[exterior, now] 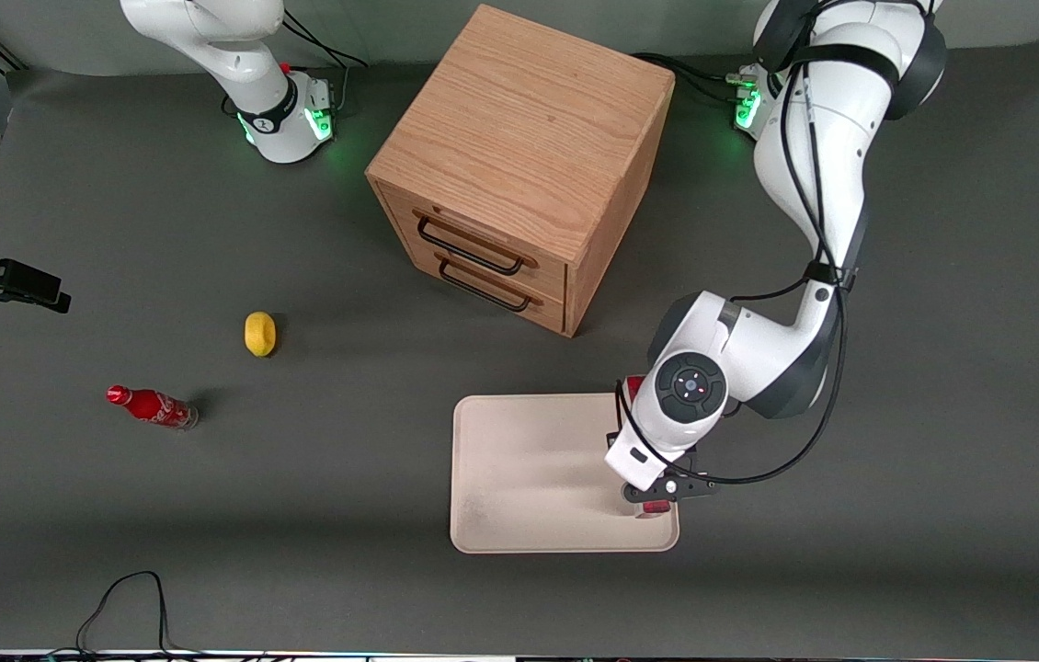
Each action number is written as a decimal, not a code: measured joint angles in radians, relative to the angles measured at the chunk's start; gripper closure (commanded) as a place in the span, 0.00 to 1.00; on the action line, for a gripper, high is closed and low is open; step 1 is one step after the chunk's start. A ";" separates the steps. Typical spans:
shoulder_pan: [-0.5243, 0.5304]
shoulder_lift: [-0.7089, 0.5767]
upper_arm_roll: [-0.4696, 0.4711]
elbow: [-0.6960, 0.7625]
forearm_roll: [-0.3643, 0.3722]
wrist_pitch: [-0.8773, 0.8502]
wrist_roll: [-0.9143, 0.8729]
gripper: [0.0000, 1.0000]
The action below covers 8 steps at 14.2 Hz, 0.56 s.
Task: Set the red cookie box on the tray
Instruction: 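Lower the cookie box onto the tray and open the left gripper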
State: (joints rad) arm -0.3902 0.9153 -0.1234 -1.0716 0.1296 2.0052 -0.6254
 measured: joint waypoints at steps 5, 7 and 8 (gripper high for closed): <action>0.010 0.031 0.004 -0.005 0.015 0.070 0.003 1.00; 0.012 0.040 0.004 -0.006 0.017 0.089 0.003 1.00; 0.013 0.044 0.004 -0.006 0.017 0.097 0.003 1.00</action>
State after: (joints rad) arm -0.3777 0.9591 -0.1192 -1.0777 0.1469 2.1020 -0.6226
